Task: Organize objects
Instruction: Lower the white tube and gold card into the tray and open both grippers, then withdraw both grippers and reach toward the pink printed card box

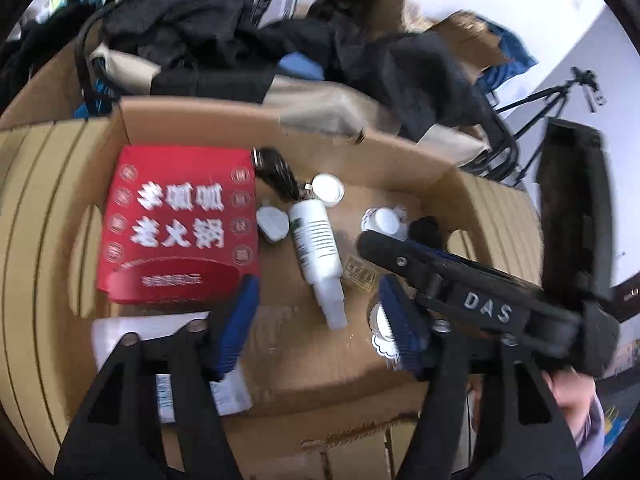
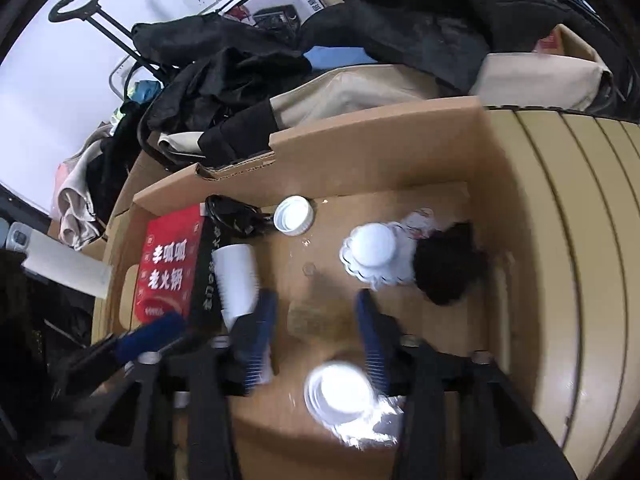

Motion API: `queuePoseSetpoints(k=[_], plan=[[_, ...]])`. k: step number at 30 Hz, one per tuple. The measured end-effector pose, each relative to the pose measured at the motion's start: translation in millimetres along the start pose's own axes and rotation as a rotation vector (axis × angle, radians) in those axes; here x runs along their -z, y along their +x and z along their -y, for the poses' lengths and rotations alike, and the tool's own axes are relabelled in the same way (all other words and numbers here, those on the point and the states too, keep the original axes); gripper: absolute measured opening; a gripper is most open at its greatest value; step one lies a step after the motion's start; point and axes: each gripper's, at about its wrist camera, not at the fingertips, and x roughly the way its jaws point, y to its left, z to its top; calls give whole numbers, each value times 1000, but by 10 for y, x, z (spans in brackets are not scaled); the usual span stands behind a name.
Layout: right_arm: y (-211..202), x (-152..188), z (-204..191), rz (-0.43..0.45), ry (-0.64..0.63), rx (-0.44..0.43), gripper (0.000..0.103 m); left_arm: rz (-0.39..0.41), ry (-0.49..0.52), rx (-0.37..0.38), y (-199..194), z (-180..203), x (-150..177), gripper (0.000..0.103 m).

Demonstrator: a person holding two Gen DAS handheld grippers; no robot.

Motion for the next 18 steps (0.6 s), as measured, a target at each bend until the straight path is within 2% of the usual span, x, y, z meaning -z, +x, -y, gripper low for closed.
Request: queuePoseSetpoints(k=[1, 6, 11, 15, 18], plan=[[-25, 6, -18, 13, -2, 1, 73, 24, 6, -15, -83, -15, 13, 72], [-451, 144, -111, 107, -36, 43, 75, 72, 16, -14, -464, 8, 65, 74], [-1047, 443, -281, 178, -107, 158, 75, 96, 105, -92, -826, 203, 233, 75], [-1568, 855, -385, 224, -146, 207, 75, 169, 161, -134, -1371, 340, 635, 75], [-1808, 1247, -427, 232, -172, 223, 75, 225, 171, -138, -1783, 421, 1047, 84]])
